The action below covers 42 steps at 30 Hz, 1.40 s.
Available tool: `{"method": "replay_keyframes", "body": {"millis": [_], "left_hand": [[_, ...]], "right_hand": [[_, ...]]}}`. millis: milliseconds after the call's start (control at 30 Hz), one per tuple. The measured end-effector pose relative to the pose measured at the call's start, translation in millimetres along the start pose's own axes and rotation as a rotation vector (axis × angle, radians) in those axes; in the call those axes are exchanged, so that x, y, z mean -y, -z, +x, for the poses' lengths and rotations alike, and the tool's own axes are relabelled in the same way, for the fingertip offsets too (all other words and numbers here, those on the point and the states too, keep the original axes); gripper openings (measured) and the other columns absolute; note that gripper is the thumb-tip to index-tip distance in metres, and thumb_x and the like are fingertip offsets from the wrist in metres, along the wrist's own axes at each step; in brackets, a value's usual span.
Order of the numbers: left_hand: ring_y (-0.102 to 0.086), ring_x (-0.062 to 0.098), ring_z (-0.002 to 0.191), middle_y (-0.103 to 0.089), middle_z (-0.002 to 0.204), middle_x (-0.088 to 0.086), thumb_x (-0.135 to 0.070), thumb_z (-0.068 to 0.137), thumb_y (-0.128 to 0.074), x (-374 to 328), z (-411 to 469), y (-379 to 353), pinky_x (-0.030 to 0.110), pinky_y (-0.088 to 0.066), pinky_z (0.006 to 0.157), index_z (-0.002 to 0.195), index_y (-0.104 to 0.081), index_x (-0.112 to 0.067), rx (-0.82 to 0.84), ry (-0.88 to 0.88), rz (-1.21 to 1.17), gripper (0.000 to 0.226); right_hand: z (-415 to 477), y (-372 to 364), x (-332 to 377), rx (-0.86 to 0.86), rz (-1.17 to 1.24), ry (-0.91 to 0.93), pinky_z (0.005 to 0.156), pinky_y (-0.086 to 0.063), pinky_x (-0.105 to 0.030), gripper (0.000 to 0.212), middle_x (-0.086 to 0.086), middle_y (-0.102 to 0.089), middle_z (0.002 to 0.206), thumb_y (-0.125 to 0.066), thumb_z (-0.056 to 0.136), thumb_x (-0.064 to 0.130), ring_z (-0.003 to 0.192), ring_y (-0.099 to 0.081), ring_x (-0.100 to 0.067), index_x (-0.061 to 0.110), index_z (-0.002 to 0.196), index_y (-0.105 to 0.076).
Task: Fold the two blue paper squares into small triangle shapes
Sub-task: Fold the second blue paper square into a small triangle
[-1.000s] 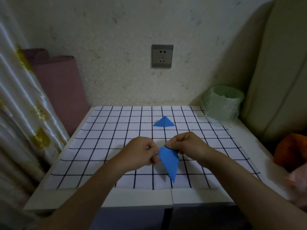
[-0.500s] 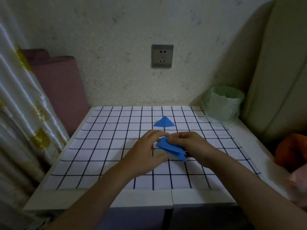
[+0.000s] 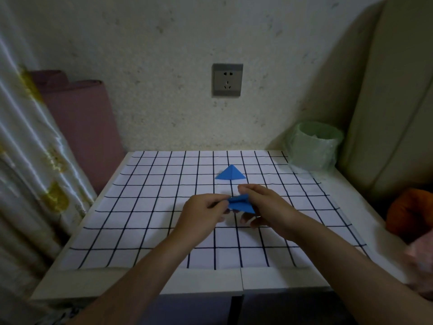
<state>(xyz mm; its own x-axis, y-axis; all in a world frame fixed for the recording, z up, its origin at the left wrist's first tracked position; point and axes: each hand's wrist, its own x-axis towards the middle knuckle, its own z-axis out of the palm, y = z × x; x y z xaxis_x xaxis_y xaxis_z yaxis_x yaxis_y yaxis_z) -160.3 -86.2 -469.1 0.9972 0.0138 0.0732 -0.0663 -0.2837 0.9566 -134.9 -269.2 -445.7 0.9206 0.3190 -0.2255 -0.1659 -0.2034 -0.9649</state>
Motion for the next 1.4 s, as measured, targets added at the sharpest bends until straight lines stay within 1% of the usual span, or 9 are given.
{"method": "replay_keyframes", "body": {"millis": [100,300,433,633,800,933,1100,1233,1400], "left_hand": [[-0.07,0.001,0.077,-0.073,0.083,-0.011,-0.025,0.094,-0.06,0.8,1.8,-0.4,0.028,-0.061,0.073,0.074,-0.074,-0.043,-0.088,0.052,-0.062,0.03],[-0.067,-0.003,0.069,-0.07,0.085,-0.013,-0.02,0.095,-0.06,6.0,6.9,2.0,0.02,-0.059,0.06,0.1,-0.073,-0.029,-0.263,0.106,-0.063,0.017],[-0.071,0.008,0.067,-0.067,0.088,-0.004,-0.01,0.088,-0.067,7.4,6.1,1.3,0.027,-0.061,0.06,0.096,-0.059,-0.031,-0.262,0.109,0.003,0.025],[-0.059,0.014,0.059,-0.056,0.065,-0.004,-0.014,0.083,-0.067,16.9,1.7,7.3,0.035,-0.055,0.054,0.119,-0.038,-0.029,-0.215,0.124,0.225,0.049],[-0.046,0.011,0.103,-0.045,0.116,-0.006,-0.025,0.075,-0.082,23.5,-7.2,14.3,0.028,-0.048,0.08,0.133,-0.039,-0.026,-0.282,-0.182,0.582,0.073],[-0.042,0.021,0.123,-0.05,0.132,0.002,-0.011,0.07,-0.084,24.4,-10.5,18.9,0.041,-0.044,0.1,0.115,-0.067,-0.024,-0.174,-0.506,0.841,0.049],[-0.06,0.03,0.11,-0.067,0.117,0.015,0.017,0.079,-0.063,25.7,-8.6,24.1,0.039,-0.051,0.094,0.11,-0.073,-0.005,0.342,-0.652,0.808,0.039],[-0.054,0.018,0.119,-0.062,0.126,0.004,0.001,0.091,-0.057,32.4,-15.0,24.5,0.026,-0.045,0.099,0.121,-0.069,-0.014,0.334,-0.647,0.844,0.035],[-0.051,0.009,0.117,-0.059,0.127,-0.005,-0.015,0.094,-0.057,32.6,-24.4,26.0,0.018,-0.042,0.094,0.122,-0.069,-0.023,0.313,-0.679,0.835,0.032]], "right_hand": [[1.1,-1.9,1.0,0.003,0.119,-0.058,0.065,-0.054,-0.034,0.029,-0.009,-0.068,0.107,-0.045,0.098,0.042,0.074,-0.07,-0.023,0.029,0.122,-0.055],[-1.0,-3.0,-12.6,-0.057,-0.52,0.391,0.063,-0.05,-0.014,0.083,0.019,-0.038,0.131,-0.068,0.077,-0.001,0.096,-0.058,0.0,0.053,0.131,-0.036],[-0.3,-7.7,-16.0,-0.157,-0.748,0.674,0.07,-0.05,-0.016,0.05,0.019,-0.045,0.121,-0.082,0.073,0.015,0.095,-0.054,-0.002,0.037,0.109,-0.055],[-2.6,0.3,-19.8,-0.004,-0.792,0.683,0.077,-0.055,-0.042,0.027,-0.001,-0.07,0.097,-0.072,0.068,-0.01,0.091,-0.065,-0.018,0.015,0.081,-0.071],[-3.0,6.0,-31.7,0.119,-0.853,0.645,0.087,-0.055,-0.037,0.027,-0.005,-0.072,0.103,-0.07,0.071,-0.011,0.098,-0.068,-0.019,0.012,0.085,-0.073],[-3.4,12.4,-36.9,0.158,-0.869,0.719,0.093,-0.05,-0.018,0.028,-0.001,-0.074,0.105,-0.073,0.068,-0.01,0.101,-0.068,-0.013,0.014,0.083,-0.074],[-8.4,15.6,-40.4,0.155,-1.002,0.807,0.086,-0.054,-0.026,0.032,0.007,-0.073,0.107,-0.08,0.078,0.02,0.094,-0.068,-0.006,0.023,0.109,-0.074],[-12.2,21.7,-45.4,0.144,-1.231,0.82,0.095,-0.046,-0.034,0.041,0.011,-0.066,0.125,-0.081,0.074,0.026,0.114,-0.06,-0.005,0.03,0.114,-0.072],[-15.9,21.9,-46.2,0.098,-1.003,0.776,0.096,-0.046,-0.027,0.026,0.013,-0.07,0.118,-0.077,0.08,0.028,0.112,-0.06,0.0,0.028,0.106,-0.076]]}}
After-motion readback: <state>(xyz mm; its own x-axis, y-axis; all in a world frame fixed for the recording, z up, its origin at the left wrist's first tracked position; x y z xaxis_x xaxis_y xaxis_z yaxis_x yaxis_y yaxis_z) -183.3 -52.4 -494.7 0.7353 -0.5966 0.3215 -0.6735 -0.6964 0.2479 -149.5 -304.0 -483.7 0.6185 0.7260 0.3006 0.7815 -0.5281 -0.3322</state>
